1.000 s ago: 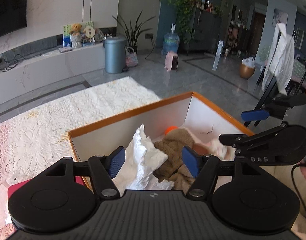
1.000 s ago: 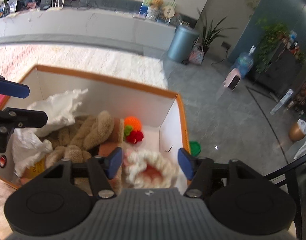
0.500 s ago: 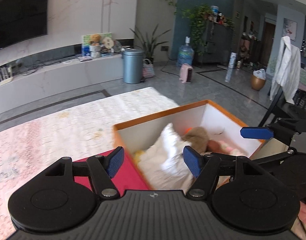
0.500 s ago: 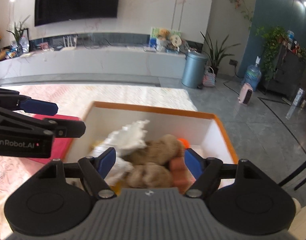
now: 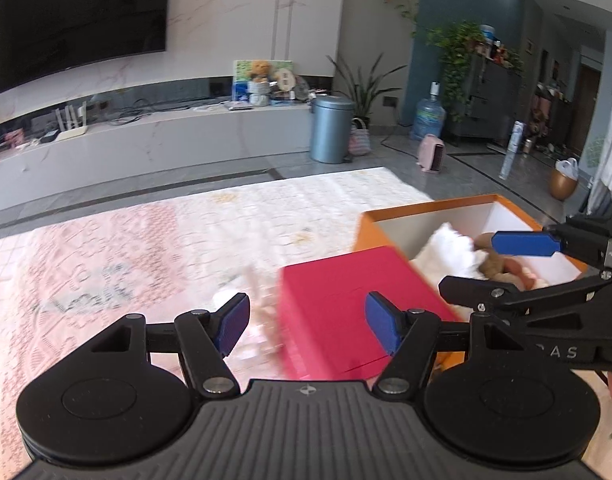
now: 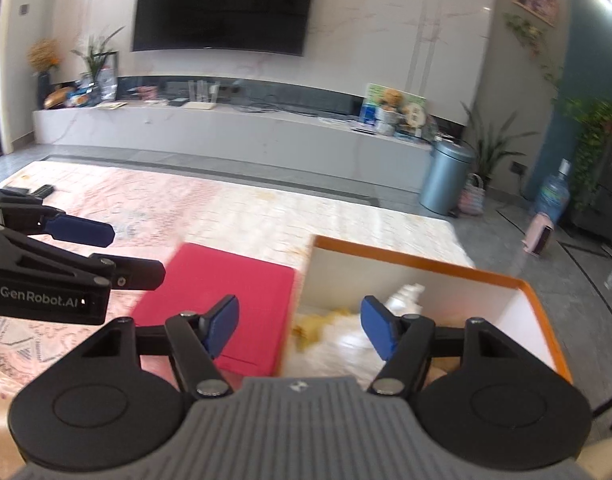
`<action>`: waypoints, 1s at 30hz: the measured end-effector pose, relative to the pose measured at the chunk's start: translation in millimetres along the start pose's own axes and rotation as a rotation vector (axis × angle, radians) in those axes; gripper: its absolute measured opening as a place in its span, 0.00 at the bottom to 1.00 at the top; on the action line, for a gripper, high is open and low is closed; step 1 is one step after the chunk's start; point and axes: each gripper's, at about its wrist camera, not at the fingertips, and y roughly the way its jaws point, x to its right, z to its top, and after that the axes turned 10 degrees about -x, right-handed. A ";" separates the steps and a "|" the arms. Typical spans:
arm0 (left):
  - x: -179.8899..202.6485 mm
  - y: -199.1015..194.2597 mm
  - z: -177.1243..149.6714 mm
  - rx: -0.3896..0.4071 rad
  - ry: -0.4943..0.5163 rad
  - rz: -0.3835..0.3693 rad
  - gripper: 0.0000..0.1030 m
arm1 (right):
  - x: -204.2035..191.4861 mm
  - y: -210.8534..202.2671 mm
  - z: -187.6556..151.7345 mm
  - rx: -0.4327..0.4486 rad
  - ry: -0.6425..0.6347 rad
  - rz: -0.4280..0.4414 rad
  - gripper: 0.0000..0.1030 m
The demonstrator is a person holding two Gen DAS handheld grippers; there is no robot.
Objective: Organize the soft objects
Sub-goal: 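Move both tools back over the clear plastic bag and white foam sheet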
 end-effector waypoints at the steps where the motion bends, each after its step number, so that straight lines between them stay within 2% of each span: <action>1: -7.1 -0.8 -1.3 -0.004 -0.005 0.006 0.75 | -5.9 2.2 3.6 0.001 -0.014 0.008 0.64; 10: -61.9 -2.1 -18.0 -0.033 -0.062 0.071 0.74 | -58.2 29.1 38.3 -0.033 -0.133 0.088 0.64; 16: -92.2 1.4 -26.8 -0.039 -0.060 0.070 0.73 | -83.5 57.6 63.4 -0.091 -0.245 0.124 0.61; 24: -120.4 19.2 -27.5 -0.063 -0.068 0.048 0.73 | -100.7 101.4 89.6 -0.218 -0.371 0.160 0.61; 30: -138.8 34.1 -28.7 -0.089 -0.099 0.021 0.73 | -98.9 139.7 102.0 -0.352 -0.433 0.168 0.61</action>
